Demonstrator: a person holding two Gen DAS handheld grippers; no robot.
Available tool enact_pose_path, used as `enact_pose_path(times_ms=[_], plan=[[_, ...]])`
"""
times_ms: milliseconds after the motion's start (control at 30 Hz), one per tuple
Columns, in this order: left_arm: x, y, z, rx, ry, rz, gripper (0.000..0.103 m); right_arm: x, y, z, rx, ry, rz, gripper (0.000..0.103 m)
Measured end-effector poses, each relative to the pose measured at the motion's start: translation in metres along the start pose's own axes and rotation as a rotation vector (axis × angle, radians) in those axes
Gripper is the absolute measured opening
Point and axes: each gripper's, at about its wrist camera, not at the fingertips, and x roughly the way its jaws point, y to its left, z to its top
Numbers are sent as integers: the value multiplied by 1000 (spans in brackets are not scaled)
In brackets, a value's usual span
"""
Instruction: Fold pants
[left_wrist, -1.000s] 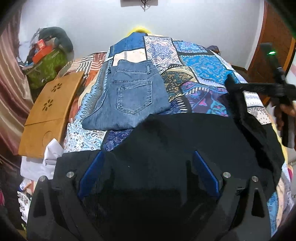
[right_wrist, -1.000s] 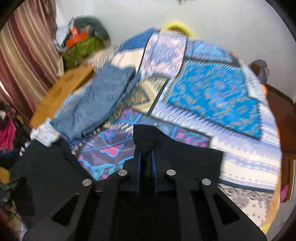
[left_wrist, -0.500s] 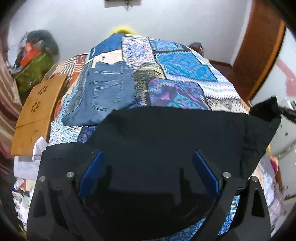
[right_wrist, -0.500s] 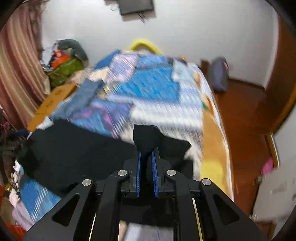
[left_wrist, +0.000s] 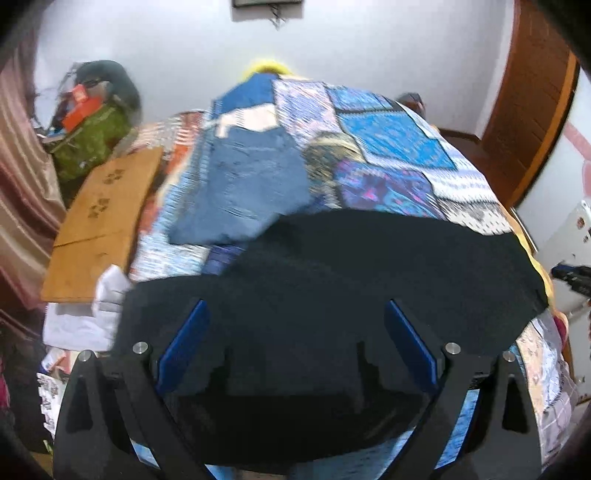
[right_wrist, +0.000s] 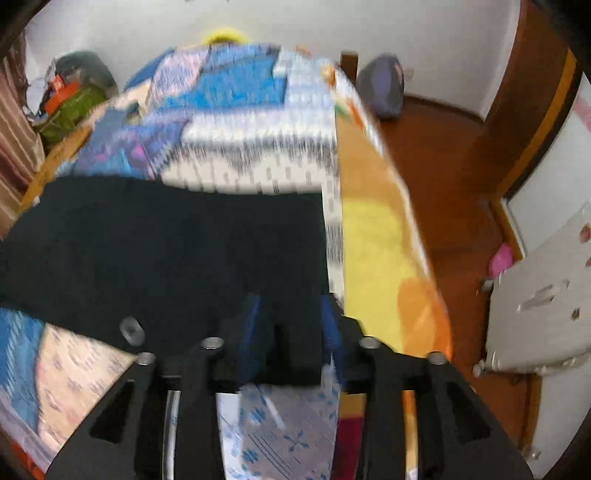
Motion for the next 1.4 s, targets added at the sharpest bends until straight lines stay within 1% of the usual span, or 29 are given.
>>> enact_pose_path(times_ms=[33, 67, 133, 200, 267, 367, 400, 433, 500, 567, 600, 667, 733, 833, 867, 967, 1000, 1033, 1067, 1100, 1167, 1233, 1267, 1300, 1333, 1367, 1400], plan=[[-3, 13, 2, -7, -11, 18, 96, -6, 2, 1, -10, -26, 1, 48], [-4, 22, 3, -11, -15, 32, 96, -11, 10, 10, -34, -57, 9, 48], [-5, 45, 5, -28, -25, 70, 96, -15, 37, 31, -95, -91, 37, 48], [-3, 72, 7, -60, -26, 95, 96, -15, 71, 54, -147, -115, 99, 50], [1, 98, 9, -92, -26, 113, 96, -11, 100, 70, -183, -130, 158, 51], [12, 137, 10, -141, -24, 175, 96, 5, 158, 99, -258, -124, 261, 51], [18, 148, 10, -156, -18, 189, 96, 9, 172, 101, -275, -122, 283, 51], [23, 160, 10, -170, -12, 193, 96, 17, 195, 110, -298, -115, 321, 51], [38, 184, 9, -203, 11, 192, 96, 28, 227, 120, -331, -99, 375, 51], [54, 201, 6, -234, 39, 172, 91, 45, 262, 130, -376, -79, 427, 51], [61, 207, 5, -246, 56, 160, 86, 53, 275, 132, -391, -69, 436, 51], [78, 216, 1, -275, 101, 118, 81, 71, 302, 137, -416, -49, 448, 51], [94, 219, -5, -296, 138, 70, 81, 88, 325, 142, -428, -14, 470, 51], [116, 216, -12, -301, 181, 10, 81, 114, 357, 144, -462, 74, 514, 51], [120, 215, -15, -301, 191, -3, 81, 118, 365, 145, -476, 98, 523, 51], [134, 208, -24, -296, 239, -74, 81, 131, 384, 140, -528, 174, 534, 49], [136, 206, -28, -293, 248, -98, 81, 135, 390, 138, -546, 201, 536, 43], [137, 203, -32, -289, 249, -115, 80, 139, 395, 134, -566, 228, 536, 30], [136, 201, -34, -284, 239, -120, 77, 142, 398, 131, -576, 241, 524, 24], [134, 199, -36, -275, 227, -121, 70, 144, 399, 127, -576, 231, 503, 19], [132, 195, -37, -263, 205, -128, 58, 141, 397, 128, -562, 207, 501, 9], [129, 193, -36, -259, 172, -106, 45, 142, 394, 131, -521, 202, 518, 5], [126, 190, -35, -243, 155, -98, 35, 143, 394, 133, -505, 193, 519, 5], [123, 189, -34, -229, 139, -71, 26, 142, 394, 134, -498, 180, 516, 5], [118, 186, -32, -211, 118, -26, 21, 140, 394, 135, -495, 168, 511, 4], [117, 188, -31, -202, 111, -4, 18, 137, 394, 136, -491, 142, 507, 4], [115, 191, -30, -198, 97, 17, 17, 133, 395, 137, -493, 116, 500, 4]])
